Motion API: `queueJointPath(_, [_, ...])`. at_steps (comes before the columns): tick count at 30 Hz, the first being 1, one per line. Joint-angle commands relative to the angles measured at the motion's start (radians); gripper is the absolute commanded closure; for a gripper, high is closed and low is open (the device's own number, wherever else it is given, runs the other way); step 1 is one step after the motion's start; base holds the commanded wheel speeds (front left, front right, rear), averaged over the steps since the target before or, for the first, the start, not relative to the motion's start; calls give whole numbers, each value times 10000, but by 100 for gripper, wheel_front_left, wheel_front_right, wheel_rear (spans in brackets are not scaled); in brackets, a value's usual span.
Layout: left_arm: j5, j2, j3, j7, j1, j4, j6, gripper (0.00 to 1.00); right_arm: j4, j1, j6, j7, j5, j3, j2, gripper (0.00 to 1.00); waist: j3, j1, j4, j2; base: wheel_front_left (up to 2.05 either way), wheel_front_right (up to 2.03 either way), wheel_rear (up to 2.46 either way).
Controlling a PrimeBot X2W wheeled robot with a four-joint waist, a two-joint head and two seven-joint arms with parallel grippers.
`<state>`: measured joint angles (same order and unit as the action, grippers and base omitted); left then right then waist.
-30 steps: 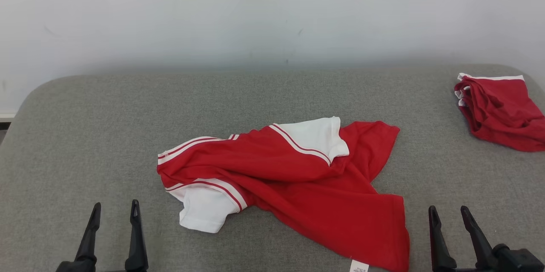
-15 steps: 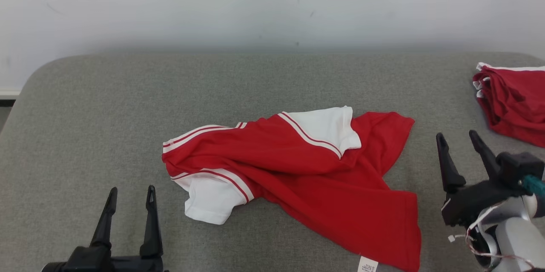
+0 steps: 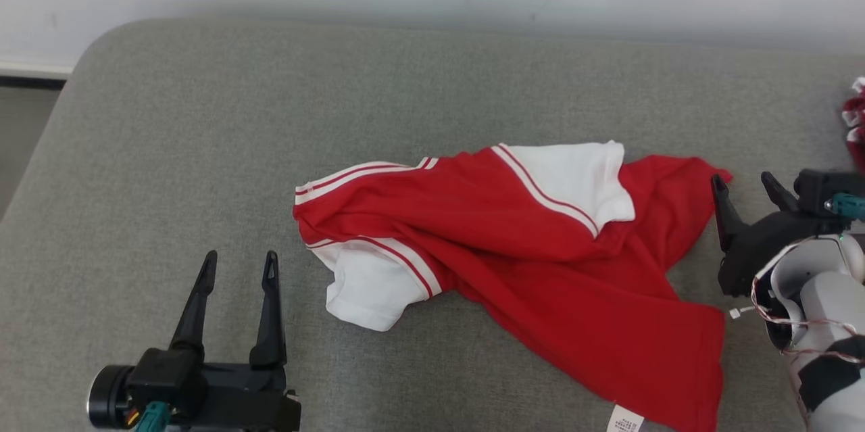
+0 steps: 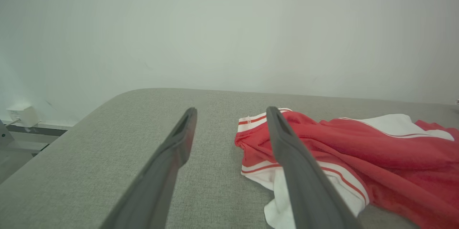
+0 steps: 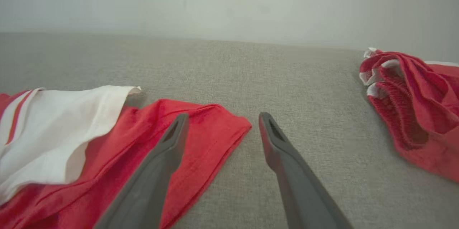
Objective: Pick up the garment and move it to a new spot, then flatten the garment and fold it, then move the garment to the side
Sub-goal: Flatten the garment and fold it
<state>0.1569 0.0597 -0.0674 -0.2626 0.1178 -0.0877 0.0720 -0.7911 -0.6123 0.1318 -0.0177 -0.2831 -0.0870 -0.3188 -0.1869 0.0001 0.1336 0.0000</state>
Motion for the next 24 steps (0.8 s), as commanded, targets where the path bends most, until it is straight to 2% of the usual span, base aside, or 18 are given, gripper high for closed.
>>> queueJointPath(1, [-92, -49, -45, -31, 167, -28, 62, 0, -160, -169, -26, -47, 24, -63, -46, 0, -346, -1, 237, 0, 0, 0, 0])
queueJointPath(12, [-18, -94, -120, -31, 548, -117, 73, 0, -2404, -1182, -26, -118, -71, -374, 20, 0, -807, -1, 481, 0, 0, 0, 0])
queueJointPath(13, [-29, -95, -103, -29, 534, -117, 78, 0, -2526, -1202, -26, -125, -119, -418, 70, 61, -813, -1, 471, 0, 0, 0, 0])
queueJointPath(14, [-46, -94, -90, -29, 518, -133, 81, 0, -2640, -1214, -26, -137, -163, -470, 105, 100, -818, -1, 461, 0, 0, 0, 0])
queueJointPath(17, [-74, -99, -123, -31, 563, -160, 61, 0, -2869, -1372, -28, -224, -263, -667, 63, 100, -838, -1, 436, 0, 0, 0, 0])
queueJointPath(24, [13, -98, -243, -30, 703, -269, 84, 0, -2705, -2759, -28, -888, -159, -1004, -849, 100, -810, -1, 488, 0, 0, 0, 0])
